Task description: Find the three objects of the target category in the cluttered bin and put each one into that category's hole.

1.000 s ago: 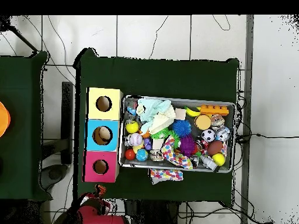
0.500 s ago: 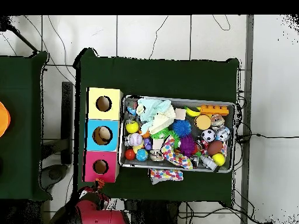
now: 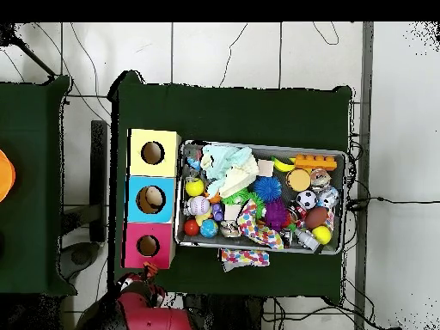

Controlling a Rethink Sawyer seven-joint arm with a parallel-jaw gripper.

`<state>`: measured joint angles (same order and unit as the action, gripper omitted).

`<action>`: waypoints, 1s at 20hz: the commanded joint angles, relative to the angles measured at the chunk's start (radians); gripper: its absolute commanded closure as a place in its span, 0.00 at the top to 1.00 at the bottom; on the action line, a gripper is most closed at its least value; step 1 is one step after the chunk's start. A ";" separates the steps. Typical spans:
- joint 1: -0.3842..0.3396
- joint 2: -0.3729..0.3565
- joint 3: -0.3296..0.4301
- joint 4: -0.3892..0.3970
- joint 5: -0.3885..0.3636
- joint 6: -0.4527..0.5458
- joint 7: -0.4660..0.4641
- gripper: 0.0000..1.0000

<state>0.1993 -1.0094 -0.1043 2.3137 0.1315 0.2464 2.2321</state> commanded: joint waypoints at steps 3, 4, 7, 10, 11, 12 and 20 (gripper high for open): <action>-0.099 0.011 0.036 -0.062 -0.022 0.062 0.044 0.00; -0.111 0.021 0.041 -0.064 -0.026 0.053 0.039 0.00; -0.146 0.053 0.064 -0.064 -0.038 0.010 0.030 0.00; -0.186 0.090 0.080 -0.068 -0.058 -0.039 0.018 0.00; -0.194 0.095 0.083 -0.068 -0.064 -0.047 0.017 0.00; -0.203 0.101 0.083 -0.072 -0.072 -0.052 0.014 0.00; -0.298 0.139 0.099 -0.082 -0.136 -0.085 0.003 0.00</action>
<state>-0.0357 -0.9347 -0.0928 2.3134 0.0537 0.2392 2.2321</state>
